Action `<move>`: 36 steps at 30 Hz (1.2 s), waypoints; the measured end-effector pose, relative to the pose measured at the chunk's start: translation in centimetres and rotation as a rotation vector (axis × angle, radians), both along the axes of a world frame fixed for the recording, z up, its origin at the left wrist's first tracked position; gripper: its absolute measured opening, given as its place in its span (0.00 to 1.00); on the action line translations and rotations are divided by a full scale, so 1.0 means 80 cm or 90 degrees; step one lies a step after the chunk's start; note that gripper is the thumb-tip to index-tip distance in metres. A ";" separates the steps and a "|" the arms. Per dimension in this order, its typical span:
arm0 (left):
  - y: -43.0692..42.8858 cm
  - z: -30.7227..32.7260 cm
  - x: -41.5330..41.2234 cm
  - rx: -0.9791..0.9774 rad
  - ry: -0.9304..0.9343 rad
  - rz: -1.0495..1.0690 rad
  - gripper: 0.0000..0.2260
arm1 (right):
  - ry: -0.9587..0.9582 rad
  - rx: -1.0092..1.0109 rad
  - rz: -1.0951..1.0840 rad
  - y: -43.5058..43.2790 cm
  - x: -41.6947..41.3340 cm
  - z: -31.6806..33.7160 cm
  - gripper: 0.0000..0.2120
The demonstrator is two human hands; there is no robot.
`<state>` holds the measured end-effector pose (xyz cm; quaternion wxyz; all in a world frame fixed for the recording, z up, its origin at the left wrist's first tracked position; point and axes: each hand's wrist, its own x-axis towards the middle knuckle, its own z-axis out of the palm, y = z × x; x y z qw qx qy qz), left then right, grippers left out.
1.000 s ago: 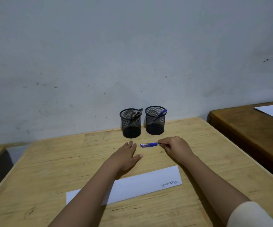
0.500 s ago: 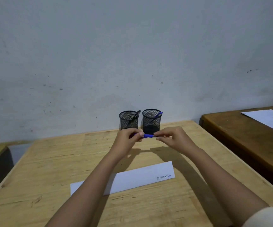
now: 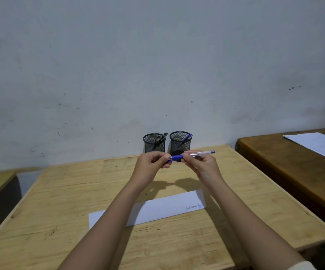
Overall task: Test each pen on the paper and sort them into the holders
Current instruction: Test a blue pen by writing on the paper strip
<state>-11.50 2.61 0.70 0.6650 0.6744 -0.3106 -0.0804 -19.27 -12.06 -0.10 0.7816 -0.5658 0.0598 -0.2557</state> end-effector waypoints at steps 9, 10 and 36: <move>0.082 -0.027 0.054 0.140 0.009 0.119 0.09 | -0.045 0.102 -0.155 -0.077 -0.041 0.010 0.03; 0.074 -0.031 0.051 0.185 -0.014 0.107 0.09 | -0.030 0.097 -0.153 -0.071 -0.039 0.004 0.04; -0.014 -0.045 -0.063 0.302 -0.514 0.003 0.09 | 0.091 -0.020 -0.221 -0.045 -0.039 -0.049 0.06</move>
